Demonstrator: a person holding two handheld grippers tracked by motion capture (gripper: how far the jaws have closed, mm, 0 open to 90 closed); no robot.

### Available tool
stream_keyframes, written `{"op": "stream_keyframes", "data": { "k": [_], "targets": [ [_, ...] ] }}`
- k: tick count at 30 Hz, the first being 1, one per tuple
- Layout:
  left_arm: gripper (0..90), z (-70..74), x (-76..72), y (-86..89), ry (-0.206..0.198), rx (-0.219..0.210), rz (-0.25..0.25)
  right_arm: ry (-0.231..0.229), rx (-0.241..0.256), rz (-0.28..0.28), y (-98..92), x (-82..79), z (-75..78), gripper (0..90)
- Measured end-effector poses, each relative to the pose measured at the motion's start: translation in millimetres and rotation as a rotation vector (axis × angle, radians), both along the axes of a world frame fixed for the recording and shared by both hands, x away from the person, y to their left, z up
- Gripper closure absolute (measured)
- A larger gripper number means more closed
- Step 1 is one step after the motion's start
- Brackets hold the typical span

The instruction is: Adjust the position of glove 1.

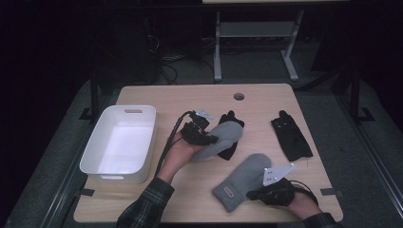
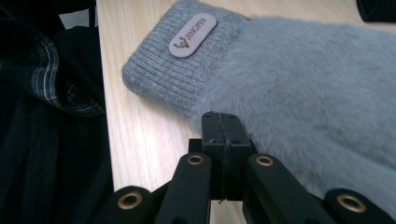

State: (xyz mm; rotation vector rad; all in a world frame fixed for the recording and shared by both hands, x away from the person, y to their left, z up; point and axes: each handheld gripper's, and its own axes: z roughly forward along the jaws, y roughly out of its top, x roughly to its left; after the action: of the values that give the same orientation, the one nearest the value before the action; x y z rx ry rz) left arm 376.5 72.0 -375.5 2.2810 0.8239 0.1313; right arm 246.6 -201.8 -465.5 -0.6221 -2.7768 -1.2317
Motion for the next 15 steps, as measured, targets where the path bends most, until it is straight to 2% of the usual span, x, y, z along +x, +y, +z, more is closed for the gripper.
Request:
{"op": "stream_keyframes", "data": {
  "k": [11,15],
  "targets": [
    [76.8,0.6,0.1,2.9,-0.005,0.005,0.003,-0.012,-0.026,0.016,32.6,19.8,-2.9,90.0],
    [76.8,0.9,-0.7,1.9,-0.004,0.006,-0.003,-0.027,-0.037,0.018,38.6,26.3,-2.3,90.0]
  ]
}}
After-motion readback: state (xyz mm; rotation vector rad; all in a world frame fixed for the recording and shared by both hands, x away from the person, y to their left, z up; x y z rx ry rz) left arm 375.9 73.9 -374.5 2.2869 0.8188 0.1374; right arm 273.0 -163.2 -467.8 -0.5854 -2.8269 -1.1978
